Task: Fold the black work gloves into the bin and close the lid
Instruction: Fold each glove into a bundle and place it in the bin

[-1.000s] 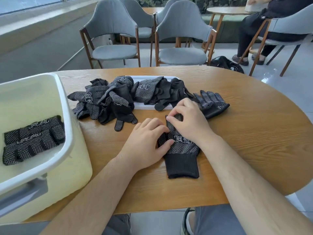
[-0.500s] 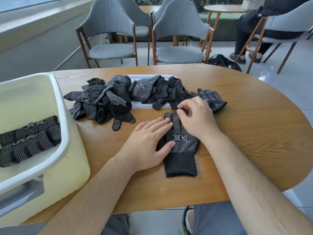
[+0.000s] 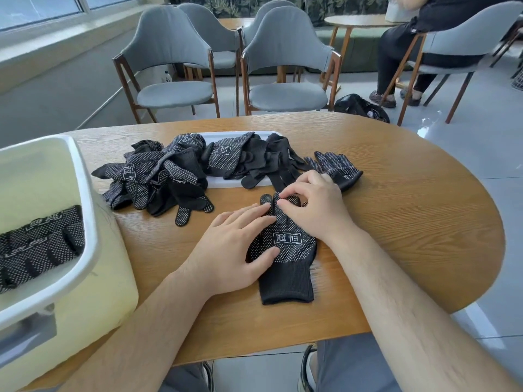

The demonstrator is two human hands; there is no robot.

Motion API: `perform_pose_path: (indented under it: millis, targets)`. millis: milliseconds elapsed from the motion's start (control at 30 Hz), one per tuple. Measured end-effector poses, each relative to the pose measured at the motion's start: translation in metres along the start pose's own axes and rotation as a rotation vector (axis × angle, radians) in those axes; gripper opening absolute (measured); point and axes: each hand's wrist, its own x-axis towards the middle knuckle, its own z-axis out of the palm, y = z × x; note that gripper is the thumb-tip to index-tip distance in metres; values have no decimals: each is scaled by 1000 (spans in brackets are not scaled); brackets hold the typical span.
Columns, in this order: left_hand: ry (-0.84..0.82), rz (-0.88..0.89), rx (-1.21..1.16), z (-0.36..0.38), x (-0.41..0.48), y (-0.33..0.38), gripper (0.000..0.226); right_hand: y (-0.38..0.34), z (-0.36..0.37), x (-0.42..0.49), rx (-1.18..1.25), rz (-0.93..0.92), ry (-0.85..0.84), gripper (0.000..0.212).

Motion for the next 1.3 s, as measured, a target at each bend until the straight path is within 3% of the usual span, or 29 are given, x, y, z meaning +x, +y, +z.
perform_pose_path:
  millis: [167, 333, 467, 567, 667, 1000, 1167, 1300]
  targets:
    - [-30, -16, 18, -1, 1, 2, 64, 1, 3, 1, 19, -41, 90, 9]
    - [-97, -42, -24, -5, 9, 2, 65, 2, 0, 1, -9, -2, 29, 12]
    - [-139, -45, -16, -8, 17, 3, 56, 10, -16, 2, 61, 15, 143, 12]
    - [-33, -41, 15, -9, 33, 6, 48, 18, -21, -5, 53, 4, 97, 10]
    - [68, -43, 76, -1, 44, 14, 55, 18, -16, -12, 37, -24, 67, 12]
    - [40, -72, 46, 17, 38, 13, 75, 19, -11, -11, 50, -92, 156, 8]
    - [57, -65, 19, 17, 38, 12, 65, 20, -10, -10, 2, -47, 49, 8]
    - [106, -14, -11, 12, 36, 12, 54, 21, -22, -14, 124, 6, 148, 10]
